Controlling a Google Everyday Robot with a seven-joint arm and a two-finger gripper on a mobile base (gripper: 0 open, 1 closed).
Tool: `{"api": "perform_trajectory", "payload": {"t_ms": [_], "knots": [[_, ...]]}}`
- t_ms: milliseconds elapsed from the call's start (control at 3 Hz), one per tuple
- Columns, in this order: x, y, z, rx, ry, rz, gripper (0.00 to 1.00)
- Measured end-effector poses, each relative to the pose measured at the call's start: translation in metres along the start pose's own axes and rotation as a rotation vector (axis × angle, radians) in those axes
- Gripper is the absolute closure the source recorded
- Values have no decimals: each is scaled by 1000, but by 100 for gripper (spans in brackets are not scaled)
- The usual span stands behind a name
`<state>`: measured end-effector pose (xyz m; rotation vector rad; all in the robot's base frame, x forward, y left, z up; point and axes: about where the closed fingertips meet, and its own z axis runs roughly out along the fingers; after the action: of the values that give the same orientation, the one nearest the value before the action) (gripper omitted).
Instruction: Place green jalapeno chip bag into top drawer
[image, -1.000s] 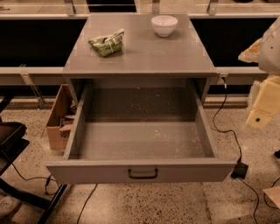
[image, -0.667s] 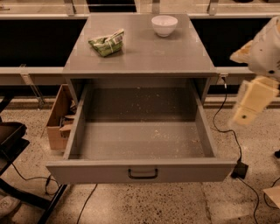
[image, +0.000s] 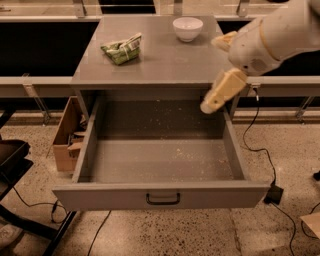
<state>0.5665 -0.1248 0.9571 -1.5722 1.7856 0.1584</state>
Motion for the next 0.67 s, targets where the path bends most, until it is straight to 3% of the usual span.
{"api": "perform_trajectory", "payload": {"t_ms": [333,667], "knots": [[-55,-41,30,80,-157,-61,0],[-55,-41,30,79,-156,-61,0]]}}
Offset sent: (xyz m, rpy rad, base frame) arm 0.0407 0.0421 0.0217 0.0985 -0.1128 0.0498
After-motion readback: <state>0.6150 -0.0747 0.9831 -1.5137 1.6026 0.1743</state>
